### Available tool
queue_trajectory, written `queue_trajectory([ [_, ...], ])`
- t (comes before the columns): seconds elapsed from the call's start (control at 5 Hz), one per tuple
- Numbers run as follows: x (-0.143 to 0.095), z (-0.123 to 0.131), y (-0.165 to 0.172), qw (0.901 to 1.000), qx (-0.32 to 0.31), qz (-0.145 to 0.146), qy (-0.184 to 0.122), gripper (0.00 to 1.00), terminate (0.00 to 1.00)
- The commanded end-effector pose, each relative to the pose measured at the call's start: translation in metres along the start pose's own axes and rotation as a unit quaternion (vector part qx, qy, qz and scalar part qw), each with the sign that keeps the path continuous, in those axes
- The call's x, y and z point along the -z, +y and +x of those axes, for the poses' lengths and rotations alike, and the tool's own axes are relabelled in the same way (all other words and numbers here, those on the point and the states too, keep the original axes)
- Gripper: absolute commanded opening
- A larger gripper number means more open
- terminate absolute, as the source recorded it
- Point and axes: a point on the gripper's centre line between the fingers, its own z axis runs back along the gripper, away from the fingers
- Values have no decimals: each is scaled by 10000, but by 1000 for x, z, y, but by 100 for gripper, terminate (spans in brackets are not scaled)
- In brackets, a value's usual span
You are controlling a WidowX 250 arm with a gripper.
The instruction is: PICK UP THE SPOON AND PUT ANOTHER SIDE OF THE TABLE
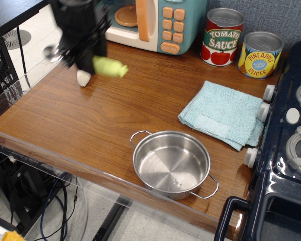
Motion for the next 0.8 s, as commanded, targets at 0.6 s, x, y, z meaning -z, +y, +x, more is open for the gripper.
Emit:
queue_trajectory([
  [0.6, 45, -72, -101, 9975, 538, -406, 210, 0, 0],
])
